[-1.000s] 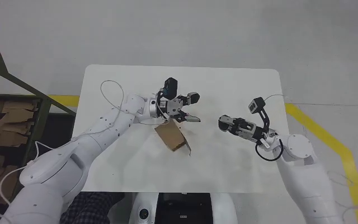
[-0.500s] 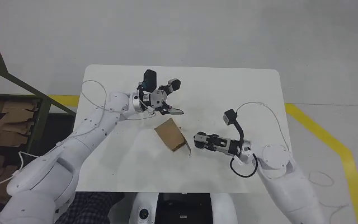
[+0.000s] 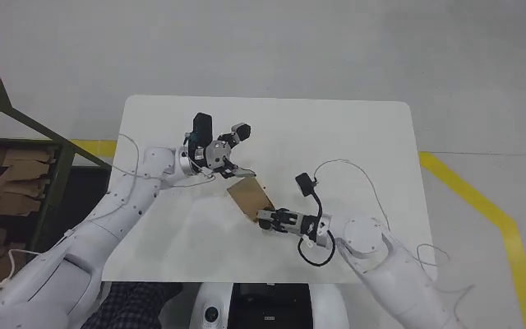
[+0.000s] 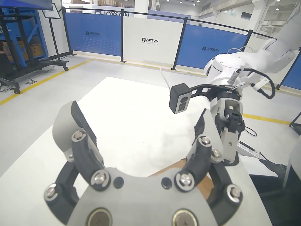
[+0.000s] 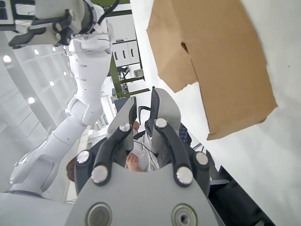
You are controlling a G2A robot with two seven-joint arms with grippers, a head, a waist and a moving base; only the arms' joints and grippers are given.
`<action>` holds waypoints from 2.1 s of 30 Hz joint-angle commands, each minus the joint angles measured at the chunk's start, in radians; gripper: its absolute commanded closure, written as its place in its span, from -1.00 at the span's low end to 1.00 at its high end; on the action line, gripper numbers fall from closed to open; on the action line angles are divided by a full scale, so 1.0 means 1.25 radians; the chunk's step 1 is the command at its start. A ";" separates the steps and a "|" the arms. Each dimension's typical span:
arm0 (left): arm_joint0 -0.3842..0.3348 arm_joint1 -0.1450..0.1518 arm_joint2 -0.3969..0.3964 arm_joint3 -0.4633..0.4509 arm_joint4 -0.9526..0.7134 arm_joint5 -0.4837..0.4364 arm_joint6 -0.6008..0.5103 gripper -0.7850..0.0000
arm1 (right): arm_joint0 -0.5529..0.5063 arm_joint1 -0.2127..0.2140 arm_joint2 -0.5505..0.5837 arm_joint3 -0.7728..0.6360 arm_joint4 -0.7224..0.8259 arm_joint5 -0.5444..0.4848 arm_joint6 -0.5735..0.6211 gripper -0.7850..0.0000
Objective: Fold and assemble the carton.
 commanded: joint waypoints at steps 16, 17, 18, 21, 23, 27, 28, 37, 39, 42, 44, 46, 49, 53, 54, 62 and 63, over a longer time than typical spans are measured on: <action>0.120 0.036 -0.112 -0.130 0.045 0.013 -0.009 -1.00 | 0.002 -0.022 -0.043 0.052 0.030 0.052 -0.125 0.41; 0.126 0.037 -0.118 -0.136 0.046 0.014 -0.009 -1.00 | 0.004 -0.023 -0.041 0.055 0.035 0.047 -0.130 0.33; 0.131 0.038 -0.123 -0.142 0.048 0.015 -0.011 -1.00 | 0.005 -0.024 -0.038 0.057 0.042 0.038 -0.134 0.30; 0.145 0.041 -0.136 -0.155 0.049 0.016 -0.014 -1.00 | 0.006 -0.025 -0.029 0.060 0.055 0.010 -0.138 0.41; 0.151 0.041 -0.143 -0.161 0.049 0.015 -0.019 -1.00 | 0.005 -0.025 -0.023 0.062 0.061 -0.001 -0.137 0.91; 0.158 0.041 -0.150 -0.171 0.046 0.015 -0.029 -1.00 | 0.005 -0.026 -0.013 0.067 0.083 -0.011 -0.126 1.00; 0.159 0.040 -0.152 -0.172 0.045 0.015 -0.031 -1.00 | 0.006 -0.026 -0.009 0.070 0.095 -0.013 -0.120 1.00; 0.165 0.037 -0.166 -0.184 0.047 0.009 -0.046 -1.00 | -0.002 -0.015 0.080 0.095 0.262 0.025 -0.006 1.00; 0.167 0.037 -0.171 -0.187 0.049 0.005 -0.045 -1.00 | -0.018 -0.009 0.104 0.090 0.304 0.060 0.038 1.00; 0.170 0.037 -0.176 -0.189 0.053 -0.001 -0.045 -1.00 | -0.036 0.002 0.137 0.076 0.286 0.098 0.055 1.00; 0.171 0.036 -0.178 -0.190 0.055 -0.002 -0.045 -1.00 | -0.045 0.008 0.156 0.064 0.294 0.130 0.076 1.00; 0.172 0.036 -0.179 -0.191 0.057 -0.002 -0.043 -1.00 | -0.055 0.013 0.170 0.051 0.284 0.150 0.075 1.00; 0.173 0.035 -0.177 -0.189 0.058 -0.002 -0.042 -1.00 | -0.053 0.017 0.191 0.059 0.288 0.171 0.051 1.00; 0.165 0.033 -0.168 -0.182 0.054 -0.002 -0.049 -1.00 | -0.027 0.012 0.195 0.094 0.321 0.170 0.027 1.00; 0.162 0.032 -0.166 -0.180 0.053 -0.002 -0.052 -1.00 | -0.019 0.011 0.196 0.105 0.333 0.167 0.023 1.00; 0.141 0.029 -0.150 -0.163 0.027 -0.002 -0.074 -1.00 | 0.038 0.005 0.210 0.193 0.389 0.153 0.014 0.68; 0.138 0.029 -0.148 -0.163 0.023 -0.002 -0.078 -1.00 | 0.046 0.004 0.212 0.204 0.397 0.150 0.013 0.62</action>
